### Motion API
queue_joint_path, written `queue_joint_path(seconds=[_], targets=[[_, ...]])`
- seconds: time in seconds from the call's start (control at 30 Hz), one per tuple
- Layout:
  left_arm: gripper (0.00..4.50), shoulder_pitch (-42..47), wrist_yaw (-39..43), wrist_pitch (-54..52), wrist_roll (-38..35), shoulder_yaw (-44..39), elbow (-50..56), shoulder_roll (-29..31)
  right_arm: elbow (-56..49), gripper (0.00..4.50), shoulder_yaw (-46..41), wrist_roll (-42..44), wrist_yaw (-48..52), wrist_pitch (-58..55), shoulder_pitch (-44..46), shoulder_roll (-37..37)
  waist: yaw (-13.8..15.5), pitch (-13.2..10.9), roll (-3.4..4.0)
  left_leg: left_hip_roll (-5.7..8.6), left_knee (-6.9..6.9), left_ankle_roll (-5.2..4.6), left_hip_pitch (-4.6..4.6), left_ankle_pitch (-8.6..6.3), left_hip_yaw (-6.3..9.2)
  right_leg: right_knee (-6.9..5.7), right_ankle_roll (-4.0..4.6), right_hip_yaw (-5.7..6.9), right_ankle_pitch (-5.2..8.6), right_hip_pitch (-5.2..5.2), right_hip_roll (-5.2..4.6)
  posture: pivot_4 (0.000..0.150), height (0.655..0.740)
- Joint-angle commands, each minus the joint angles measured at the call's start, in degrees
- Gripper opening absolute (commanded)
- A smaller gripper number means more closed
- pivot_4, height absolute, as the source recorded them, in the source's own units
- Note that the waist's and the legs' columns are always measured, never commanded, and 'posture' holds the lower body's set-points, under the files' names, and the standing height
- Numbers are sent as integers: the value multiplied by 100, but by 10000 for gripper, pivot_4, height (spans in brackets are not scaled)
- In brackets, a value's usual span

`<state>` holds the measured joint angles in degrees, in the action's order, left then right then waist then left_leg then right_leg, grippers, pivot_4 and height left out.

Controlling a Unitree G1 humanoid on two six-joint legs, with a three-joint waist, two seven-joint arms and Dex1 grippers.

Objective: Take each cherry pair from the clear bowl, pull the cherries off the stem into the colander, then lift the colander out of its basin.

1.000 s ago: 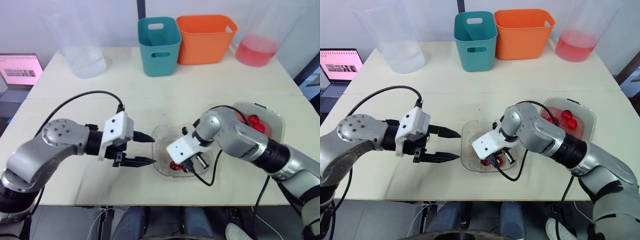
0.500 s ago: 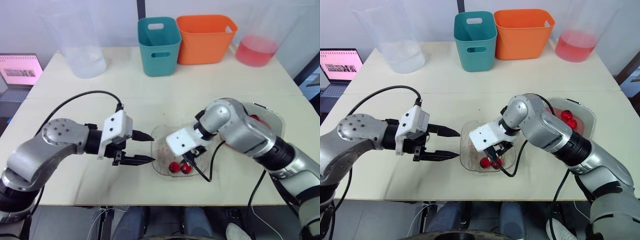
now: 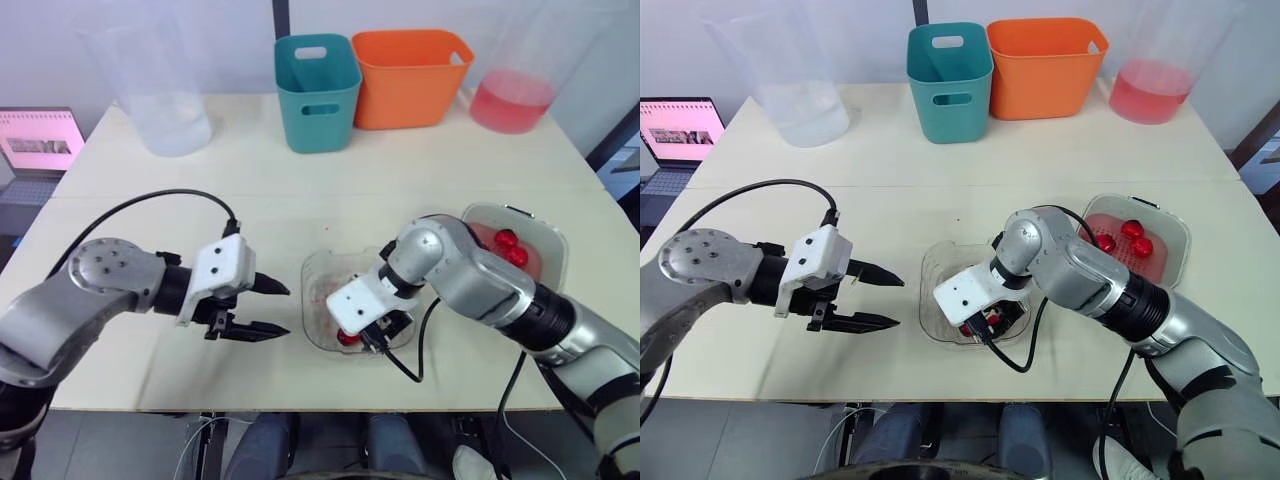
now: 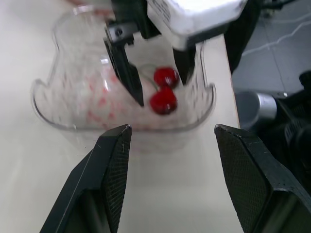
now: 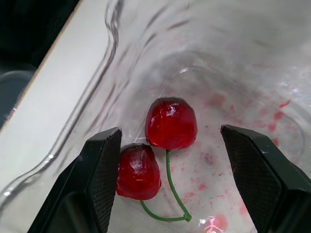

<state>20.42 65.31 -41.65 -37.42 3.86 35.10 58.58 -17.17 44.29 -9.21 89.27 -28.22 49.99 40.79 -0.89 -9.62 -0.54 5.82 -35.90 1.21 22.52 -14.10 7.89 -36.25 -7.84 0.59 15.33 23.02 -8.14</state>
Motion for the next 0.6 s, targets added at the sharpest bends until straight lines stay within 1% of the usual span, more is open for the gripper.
queue_joint_path(seconds=[0.03,0.17,0.2,0.27,0.4,0.5,0.6], targets=[[28880,-19,114,93,11,-54,195,110,-9,34524,-6,-124,-27,93,17,-73,2,0,0,-2,0,1,0,-1,0,0,0,-1,0,0,2,1500,7400],[28880,-57,131,85,31,-61,232,95,27,34524,-1,-200,-34,84,-35,-130,2,0,0,-27,-12,18,0,-12,-4,1,4,-6,-2,-1,30,1500,7400],[28880,-60,126,91,36,-62,227,82,28,32149,-4,-214,-43,76,-49,-145,2,0,0,-34,-12,19,0,-13,-5,1,6,-8,-3,1,37,1500,7400],[28880,-55,123,105,49,-63,204,55,16,26800,-11,-238,-49,67,-77,-160,1,0,0,-48,-11,24,0,-15,-6,0,11,-8,-6,5,50,1500,7400],[28880,-30,109,128,64,-68,158,7,-29,7264,-32,-284,-56,113,-94,-140,-11,0,0,-53,-10,25,0,-16,-9,-1,14,-10,-7,9,56,1500,7400],[28880,-19,96,134,60,-78,136,-32,-71,7264,-118,-293,-77,170,-41,-134,-3,0,0,-53,-11,26,0,-16,-11,-1,14,-11,-7,9,56,1500,7400],[28880,-17,91,158,75,-65,110,-44,-13,7264,-398,-210,-268,298,215,-323,-8,0,0,-53,-11,26,0,-17,-11,-2,14,-11,-7,9,56,1500,7400]])
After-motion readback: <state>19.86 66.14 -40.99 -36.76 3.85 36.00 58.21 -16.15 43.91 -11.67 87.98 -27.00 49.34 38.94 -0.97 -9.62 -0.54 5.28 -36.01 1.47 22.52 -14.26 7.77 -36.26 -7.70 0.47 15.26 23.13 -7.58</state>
